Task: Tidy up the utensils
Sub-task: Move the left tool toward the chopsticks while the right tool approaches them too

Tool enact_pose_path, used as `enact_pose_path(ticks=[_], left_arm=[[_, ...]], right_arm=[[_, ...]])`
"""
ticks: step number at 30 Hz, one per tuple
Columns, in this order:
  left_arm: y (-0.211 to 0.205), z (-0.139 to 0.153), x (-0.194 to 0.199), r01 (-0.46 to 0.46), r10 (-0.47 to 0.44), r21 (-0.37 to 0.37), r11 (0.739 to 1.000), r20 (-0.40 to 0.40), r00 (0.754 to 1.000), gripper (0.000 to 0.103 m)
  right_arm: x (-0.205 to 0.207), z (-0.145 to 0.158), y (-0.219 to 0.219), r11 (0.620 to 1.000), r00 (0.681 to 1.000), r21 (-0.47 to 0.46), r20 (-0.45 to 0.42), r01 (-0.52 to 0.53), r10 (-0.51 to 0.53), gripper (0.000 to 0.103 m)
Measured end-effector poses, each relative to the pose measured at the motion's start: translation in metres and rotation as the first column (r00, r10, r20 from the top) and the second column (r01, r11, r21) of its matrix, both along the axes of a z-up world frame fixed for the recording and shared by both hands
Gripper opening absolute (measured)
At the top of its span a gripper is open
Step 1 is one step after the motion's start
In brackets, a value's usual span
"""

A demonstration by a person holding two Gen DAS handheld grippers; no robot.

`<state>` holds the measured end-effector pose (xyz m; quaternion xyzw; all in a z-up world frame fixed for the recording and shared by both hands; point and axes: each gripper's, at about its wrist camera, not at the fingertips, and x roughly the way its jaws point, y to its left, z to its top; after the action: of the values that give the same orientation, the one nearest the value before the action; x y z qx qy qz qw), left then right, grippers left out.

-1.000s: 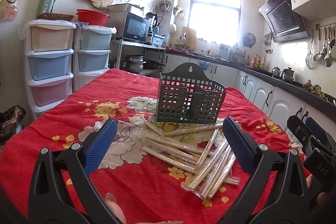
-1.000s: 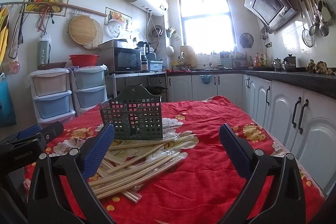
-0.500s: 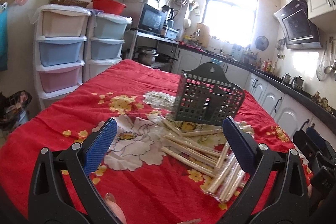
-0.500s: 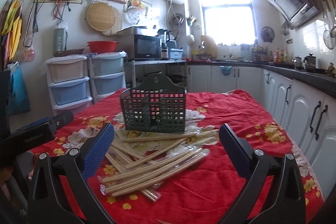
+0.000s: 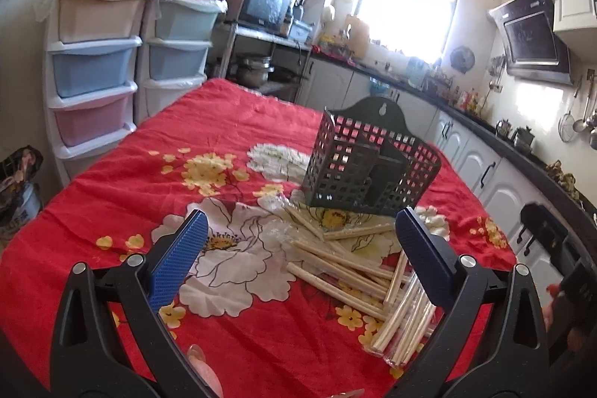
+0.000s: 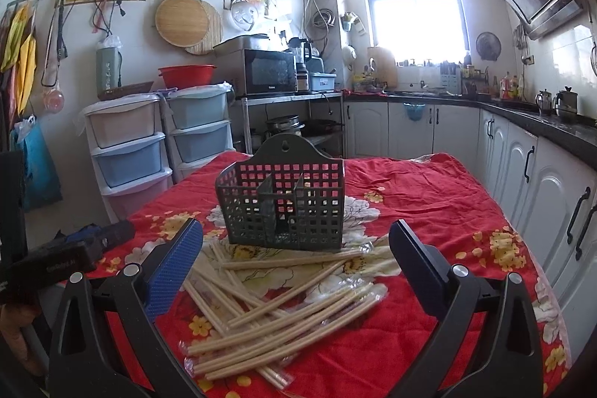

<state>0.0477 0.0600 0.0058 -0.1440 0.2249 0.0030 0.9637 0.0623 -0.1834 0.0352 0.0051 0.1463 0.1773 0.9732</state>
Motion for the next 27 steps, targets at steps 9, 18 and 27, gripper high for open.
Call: enact_pose_path(ticks=[9, 18, 27], left_arm=[[-0.001, -0.015, 0.032, 0.069, -0.075, -0.044, 0.997, -0.132, 0.988, 0.091], [0.007, -0.038, 0.057, 0.088, -0.113, -0.115, 0.989, -0.230, 0.967, 0.056], [0.011, -0.041, 0.082, 0.130, -0.151, -0.097, 0.987, -0.251, 0.956, 0.044]], right_arm=[[0.040, 0.006, -0.005, 1.000, 0.998, -0.023, -0.062, 0.018, -0.020, 0.097], [0.084, -0.011, -0.008, 0.998, 0.981, -0.051, -0.189, 0.031, -0.040, 0.097], [0.119, -0.034, -0.009, 0.997, 0.953, -0.067, -0.300, 0.031, -0.050, 0.097]])
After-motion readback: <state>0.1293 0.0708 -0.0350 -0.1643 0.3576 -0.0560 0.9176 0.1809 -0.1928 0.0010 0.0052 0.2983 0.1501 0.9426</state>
